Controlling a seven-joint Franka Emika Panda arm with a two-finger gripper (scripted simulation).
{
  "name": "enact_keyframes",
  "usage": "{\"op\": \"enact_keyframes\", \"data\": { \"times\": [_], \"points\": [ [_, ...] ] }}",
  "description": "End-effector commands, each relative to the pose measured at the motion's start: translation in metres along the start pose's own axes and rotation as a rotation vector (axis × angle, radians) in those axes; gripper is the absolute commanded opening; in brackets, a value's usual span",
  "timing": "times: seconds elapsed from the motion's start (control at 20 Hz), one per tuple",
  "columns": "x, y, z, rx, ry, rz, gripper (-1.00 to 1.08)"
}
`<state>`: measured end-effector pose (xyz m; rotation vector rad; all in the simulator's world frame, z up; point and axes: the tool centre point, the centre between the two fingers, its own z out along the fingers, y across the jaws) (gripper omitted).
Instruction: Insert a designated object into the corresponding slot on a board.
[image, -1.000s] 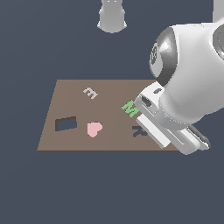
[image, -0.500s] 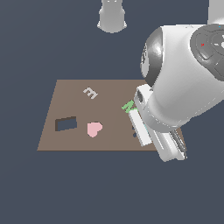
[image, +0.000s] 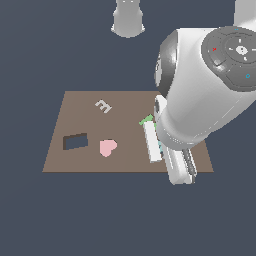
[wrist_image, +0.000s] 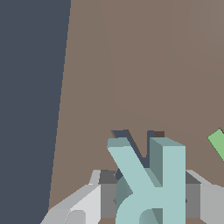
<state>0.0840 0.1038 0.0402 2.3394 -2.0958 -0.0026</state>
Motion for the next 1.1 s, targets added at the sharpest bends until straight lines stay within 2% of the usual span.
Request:
{"op": "enact_keyframes", "data": {
  "times": [0.0, 0.55, 0.6, 1.05],
  "points": [
    [0.002, 0.001, 0.0, 0.0, 0.0, 0.025, -1.0],
    [0.002, 0.001, 0.01, 0.0, 0.0, 0.038, -1.0],
    [0.002, 0.001, 0.01, 0.0, 0.0, 0.038, 1.0],
    [0.002, 0.001, 0.01, 0.0, 0.0, 0.038, 1.0]
  ]
}}
